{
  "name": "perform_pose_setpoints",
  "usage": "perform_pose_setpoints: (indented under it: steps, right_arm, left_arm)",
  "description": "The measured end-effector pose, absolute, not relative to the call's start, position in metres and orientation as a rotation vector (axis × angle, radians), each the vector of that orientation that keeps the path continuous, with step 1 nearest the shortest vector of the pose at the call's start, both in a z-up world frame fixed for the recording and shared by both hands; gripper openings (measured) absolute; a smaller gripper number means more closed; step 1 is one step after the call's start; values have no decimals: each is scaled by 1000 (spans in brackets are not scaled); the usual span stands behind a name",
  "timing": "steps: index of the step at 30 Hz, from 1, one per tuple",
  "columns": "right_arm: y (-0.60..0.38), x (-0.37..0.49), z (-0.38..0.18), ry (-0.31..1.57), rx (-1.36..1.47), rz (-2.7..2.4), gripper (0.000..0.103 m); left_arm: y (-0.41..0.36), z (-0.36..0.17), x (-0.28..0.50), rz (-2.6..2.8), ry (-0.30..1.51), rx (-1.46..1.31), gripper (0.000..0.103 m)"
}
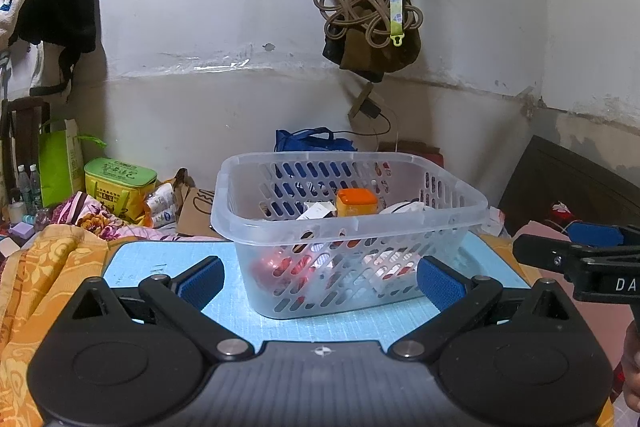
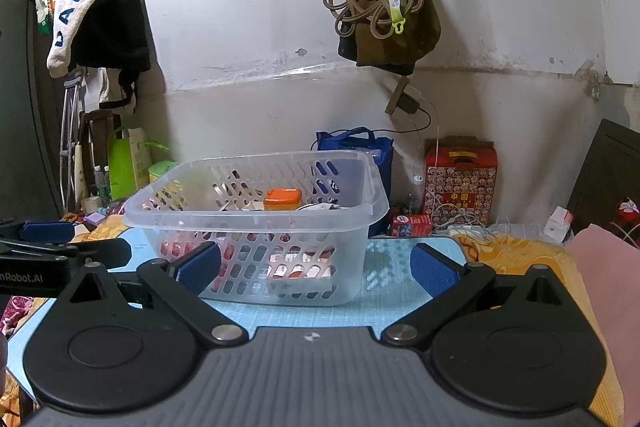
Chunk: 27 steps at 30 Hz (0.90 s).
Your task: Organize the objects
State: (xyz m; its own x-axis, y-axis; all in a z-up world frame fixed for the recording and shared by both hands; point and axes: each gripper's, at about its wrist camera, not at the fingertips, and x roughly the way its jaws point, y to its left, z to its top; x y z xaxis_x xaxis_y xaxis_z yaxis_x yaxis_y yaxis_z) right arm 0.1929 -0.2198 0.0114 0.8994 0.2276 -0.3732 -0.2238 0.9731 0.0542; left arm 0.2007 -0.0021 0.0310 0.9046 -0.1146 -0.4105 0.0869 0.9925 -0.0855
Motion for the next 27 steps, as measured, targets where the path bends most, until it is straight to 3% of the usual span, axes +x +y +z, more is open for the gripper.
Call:
perform_pose_setpoints:
  steps: [27]
  right_arm:
    - [-218, 191, 10, 390, 12, 240, 103]
  left_arm:
    - [0, 31, 200, -106, 425, -74, 103]
